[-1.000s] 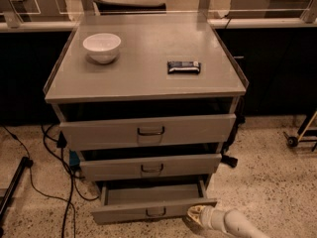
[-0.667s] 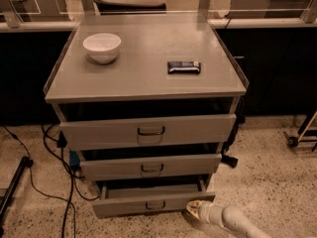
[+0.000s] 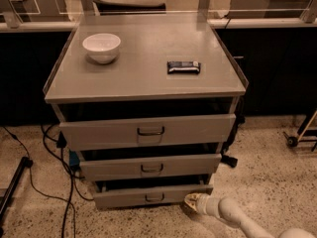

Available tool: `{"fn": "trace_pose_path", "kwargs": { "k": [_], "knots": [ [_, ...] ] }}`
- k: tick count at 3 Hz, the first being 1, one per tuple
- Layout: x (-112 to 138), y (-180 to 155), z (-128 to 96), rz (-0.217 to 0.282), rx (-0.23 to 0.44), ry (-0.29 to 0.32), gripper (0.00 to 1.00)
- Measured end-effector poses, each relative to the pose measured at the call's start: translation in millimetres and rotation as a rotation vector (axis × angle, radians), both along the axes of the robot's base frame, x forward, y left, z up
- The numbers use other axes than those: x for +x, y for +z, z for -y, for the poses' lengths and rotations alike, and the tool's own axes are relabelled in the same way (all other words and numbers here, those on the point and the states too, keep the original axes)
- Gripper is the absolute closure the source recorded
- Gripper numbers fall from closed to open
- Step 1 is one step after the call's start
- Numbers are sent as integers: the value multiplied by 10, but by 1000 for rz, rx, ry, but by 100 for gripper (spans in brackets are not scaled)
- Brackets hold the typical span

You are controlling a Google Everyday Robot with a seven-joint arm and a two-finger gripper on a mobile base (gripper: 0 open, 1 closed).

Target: Close bottom drawer

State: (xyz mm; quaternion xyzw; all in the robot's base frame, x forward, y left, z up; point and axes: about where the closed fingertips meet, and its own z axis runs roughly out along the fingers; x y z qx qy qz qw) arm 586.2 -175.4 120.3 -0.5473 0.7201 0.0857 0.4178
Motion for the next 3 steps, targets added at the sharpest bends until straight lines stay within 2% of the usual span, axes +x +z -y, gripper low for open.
{"fn": "trace_pose_path", "kwargs": {
  "k": [3],
  "knots": [
    [303, 24, -199, 22, 6, 33, 100]
  ]
}}
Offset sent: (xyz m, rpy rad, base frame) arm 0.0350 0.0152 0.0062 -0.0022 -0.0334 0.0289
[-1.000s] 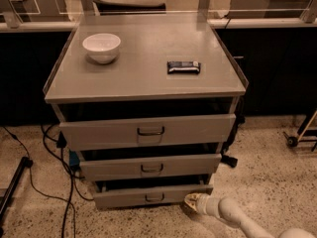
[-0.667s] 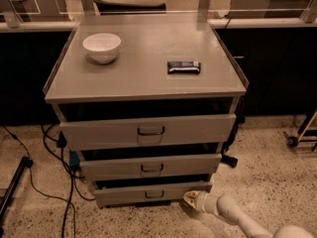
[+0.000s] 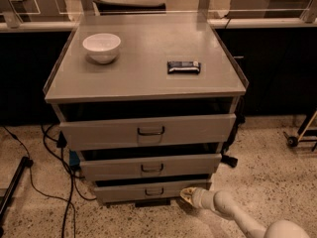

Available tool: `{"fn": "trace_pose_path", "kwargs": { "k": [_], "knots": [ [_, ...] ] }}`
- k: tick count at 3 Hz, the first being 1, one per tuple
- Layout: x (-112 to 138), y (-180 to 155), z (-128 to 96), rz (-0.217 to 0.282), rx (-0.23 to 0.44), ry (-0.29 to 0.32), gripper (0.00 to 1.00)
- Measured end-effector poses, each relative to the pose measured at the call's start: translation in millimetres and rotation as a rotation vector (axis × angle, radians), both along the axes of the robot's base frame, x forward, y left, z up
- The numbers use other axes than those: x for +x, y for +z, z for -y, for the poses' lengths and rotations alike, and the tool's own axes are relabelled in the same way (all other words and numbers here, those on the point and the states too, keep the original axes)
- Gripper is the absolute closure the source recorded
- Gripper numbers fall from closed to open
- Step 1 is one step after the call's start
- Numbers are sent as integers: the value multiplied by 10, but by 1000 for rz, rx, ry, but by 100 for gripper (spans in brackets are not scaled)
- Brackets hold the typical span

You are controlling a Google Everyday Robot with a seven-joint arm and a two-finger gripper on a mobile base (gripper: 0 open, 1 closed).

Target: Close bottom drawer

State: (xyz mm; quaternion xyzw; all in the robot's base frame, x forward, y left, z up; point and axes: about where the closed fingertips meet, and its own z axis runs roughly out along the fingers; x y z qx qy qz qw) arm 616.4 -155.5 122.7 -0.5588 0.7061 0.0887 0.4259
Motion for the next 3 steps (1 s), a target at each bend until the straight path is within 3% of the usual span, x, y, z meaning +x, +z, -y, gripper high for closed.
{"fn": "trace_pose_path", "kwargs": {
  "k": [1, 2, 3],
  "knots": [
    [-35, 48, -29, -27, 6, 34, 100],
    [-360, 119, 54, -130, 13, 92, 100],
    [-931, 252, 231, -297, 29, 141, 97]
  ]
}}
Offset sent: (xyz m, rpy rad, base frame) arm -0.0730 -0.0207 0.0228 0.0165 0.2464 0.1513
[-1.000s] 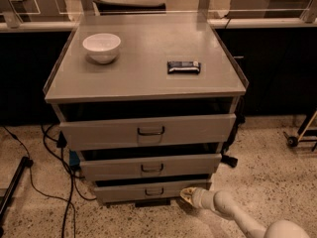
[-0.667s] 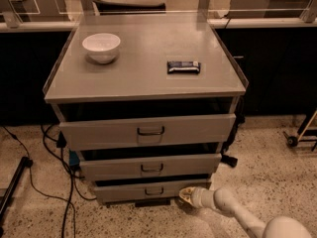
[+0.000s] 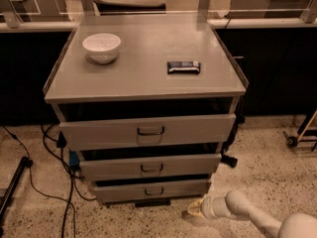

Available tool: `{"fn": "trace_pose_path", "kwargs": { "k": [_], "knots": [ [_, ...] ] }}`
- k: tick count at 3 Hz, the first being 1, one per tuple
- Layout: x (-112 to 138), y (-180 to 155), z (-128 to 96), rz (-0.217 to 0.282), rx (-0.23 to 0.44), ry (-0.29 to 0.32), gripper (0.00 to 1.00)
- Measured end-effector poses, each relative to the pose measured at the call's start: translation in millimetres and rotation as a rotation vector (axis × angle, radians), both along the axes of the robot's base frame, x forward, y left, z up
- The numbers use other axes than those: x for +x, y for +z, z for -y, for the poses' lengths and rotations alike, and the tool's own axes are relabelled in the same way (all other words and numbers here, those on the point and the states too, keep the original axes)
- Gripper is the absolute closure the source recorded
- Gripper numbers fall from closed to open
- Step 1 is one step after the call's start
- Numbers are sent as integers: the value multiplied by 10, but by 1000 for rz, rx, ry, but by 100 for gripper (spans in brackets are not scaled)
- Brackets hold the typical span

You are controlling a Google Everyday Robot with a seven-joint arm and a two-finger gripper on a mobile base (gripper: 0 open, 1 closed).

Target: Close bottom drawer

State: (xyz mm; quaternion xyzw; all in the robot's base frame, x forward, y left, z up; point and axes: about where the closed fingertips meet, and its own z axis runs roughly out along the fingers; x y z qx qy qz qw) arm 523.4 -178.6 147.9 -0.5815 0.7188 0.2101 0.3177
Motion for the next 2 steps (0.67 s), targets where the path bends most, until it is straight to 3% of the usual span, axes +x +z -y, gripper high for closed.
{"fn": "trace_pose_path", "kwargs": {
  "k": [2],
  "knots": [
    [39, -23, -30, 13, 2, -4, 52]
  ]
}}
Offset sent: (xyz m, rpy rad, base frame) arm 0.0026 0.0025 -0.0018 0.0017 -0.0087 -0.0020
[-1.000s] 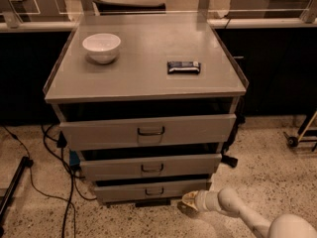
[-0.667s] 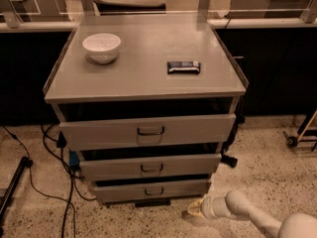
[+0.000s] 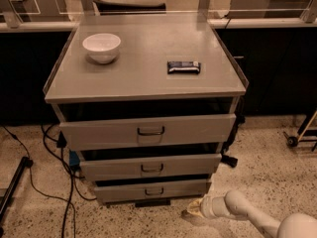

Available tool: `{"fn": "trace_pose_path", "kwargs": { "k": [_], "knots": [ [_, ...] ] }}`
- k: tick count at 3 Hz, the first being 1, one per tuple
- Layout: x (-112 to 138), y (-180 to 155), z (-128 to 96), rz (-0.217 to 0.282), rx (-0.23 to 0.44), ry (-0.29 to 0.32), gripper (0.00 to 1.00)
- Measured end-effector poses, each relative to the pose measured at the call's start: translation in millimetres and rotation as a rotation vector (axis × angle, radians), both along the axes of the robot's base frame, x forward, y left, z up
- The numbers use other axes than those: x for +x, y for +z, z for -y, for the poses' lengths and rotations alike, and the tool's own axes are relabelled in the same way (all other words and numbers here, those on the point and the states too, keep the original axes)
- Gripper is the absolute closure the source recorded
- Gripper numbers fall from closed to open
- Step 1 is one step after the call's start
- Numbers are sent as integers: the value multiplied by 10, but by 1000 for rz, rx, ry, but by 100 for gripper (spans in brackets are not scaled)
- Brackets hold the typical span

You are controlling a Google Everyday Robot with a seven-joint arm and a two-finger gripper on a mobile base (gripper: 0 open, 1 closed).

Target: Close bottom drawer

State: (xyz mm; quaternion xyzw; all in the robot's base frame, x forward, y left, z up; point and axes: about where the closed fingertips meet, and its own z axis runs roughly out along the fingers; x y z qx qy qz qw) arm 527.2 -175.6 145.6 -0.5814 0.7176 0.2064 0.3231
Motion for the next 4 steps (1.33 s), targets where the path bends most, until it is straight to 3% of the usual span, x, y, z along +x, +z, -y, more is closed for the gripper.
{"fn": "trace_pose_path", "kwargs": {
  "k": [2, 3, 4],
  "knots": [
    [-1, -1, -2, 0, 0, 0, 0],
    [-1, -1, -2, 0, 0, 0, 0],
    [43, 0, 231, 13, -131, -4, 0]
  ]
}}
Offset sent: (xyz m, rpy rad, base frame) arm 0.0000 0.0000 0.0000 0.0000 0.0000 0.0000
